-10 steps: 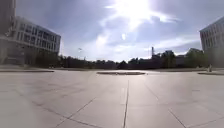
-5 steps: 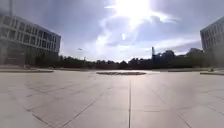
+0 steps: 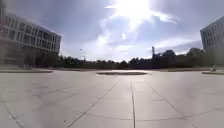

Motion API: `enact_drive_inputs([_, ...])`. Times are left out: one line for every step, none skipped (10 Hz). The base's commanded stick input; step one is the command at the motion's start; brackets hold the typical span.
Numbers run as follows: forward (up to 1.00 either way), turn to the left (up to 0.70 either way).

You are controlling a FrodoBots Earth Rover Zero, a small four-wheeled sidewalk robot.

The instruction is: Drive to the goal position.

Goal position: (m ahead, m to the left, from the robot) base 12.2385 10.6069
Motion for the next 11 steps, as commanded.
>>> enact_drive_inputs([0.5,0.0])
enact_drive_inputs([0.5,0.0])
enact_drive_inputs([0.5,0.0])
enact_drive_inputs([0.5,0.0])
enact_drive_inputs([0.5,0.0])
enact_drive_inputs([0.5,0.0])
enact_drive_inputs([0.5,0.0])
enact_drive_inputs([0.5,0.0])
enact_drive_inputs([0.5,0.0])
enact_drive_inputs([0.5,0.0])
enact_drive_inputs([0.5,0.5])
